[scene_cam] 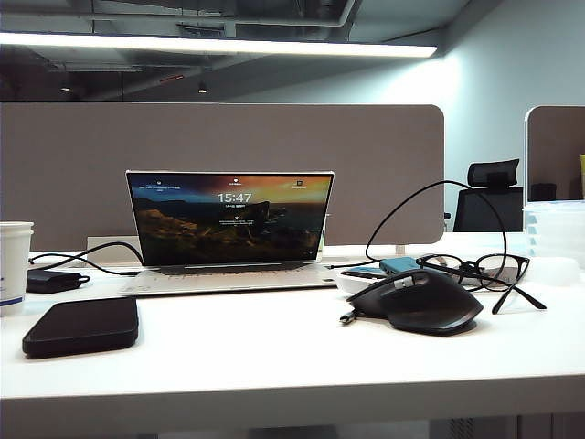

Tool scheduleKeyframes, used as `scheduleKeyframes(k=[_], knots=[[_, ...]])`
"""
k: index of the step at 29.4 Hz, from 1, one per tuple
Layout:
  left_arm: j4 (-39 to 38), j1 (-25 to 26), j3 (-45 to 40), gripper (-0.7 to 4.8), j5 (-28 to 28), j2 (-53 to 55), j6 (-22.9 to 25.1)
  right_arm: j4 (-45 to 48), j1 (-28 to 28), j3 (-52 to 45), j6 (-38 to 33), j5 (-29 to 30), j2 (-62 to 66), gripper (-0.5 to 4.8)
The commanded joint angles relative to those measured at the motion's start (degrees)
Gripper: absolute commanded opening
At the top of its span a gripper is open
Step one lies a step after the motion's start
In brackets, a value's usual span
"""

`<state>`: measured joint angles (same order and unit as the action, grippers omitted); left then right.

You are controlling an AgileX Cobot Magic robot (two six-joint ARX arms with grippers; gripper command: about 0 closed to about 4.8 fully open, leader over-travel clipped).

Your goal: Pick up the black phone, pick up the charger plug, insert the charger plug into the phone's charging port, and finally place the connected phone back on the desk.

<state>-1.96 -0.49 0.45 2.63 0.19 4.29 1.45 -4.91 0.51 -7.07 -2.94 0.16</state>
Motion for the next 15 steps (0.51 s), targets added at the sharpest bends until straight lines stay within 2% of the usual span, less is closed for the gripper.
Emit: scheduleKeyframes(k=[1,11,15], knots=[[1.5,0.0,0.0,0.18,0.1,0.0,0.1,0.8,0.0,-0.1,-0.4,1.8,0.0,-0.06],[3.1,0.0,0.1,-0.06,0.2,0.0,-0.7,0.0,0.0,1.0,-0.4,1.7,0.0,-0.06],[8.1,0.0,0.8,-0.06,0.2,0.0,-7.9,-3.6,0.0,5.0,-0.4,1.6,0.0,-0.06]])
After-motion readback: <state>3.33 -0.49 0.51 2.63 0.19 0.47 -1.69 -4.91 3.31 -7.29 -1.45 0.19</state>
